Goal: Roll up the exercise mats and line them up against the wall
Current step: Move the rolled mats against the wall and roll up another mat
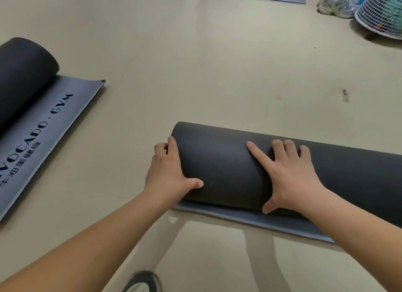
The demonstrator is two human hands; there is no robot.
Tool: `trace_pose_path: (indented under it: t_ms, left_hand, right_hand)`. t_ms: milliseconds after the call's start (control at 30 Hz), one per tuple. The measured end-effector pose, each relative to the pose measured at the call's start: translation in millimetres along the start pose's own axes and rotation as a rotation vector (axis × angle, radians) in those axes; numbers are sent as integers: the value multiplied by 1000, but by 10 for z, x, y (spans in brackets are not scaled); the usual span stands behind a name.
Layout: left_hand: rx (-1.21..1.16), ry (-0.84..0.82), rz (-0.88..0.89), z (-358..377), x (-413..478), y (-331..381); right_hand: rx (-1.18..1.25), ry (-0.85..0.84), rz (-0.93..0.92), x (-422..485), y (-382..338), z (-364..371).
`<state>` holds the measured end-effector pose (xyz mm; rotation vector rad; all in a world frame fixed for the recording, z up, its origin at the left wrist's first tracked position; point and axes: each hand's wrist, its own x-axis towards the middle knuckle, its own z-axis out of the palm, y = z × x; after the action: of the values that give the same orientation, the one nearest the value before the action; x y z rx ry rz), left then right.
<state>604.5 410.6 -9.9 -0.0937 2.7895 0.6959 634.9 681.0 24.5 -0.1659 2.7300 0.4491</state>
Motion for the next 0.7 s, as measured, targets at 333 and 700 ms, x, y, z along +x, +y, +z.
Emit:
trace_pose_path:
  t_ms: [333,700]
  left_hand:
    - [110,74,54,22,250,64]
    - [143,-7,448,517,831,1199]
  right_hand:
    - [245,-192,-15,312,432,-229]
    - [328,-37,477,-469,886,468]
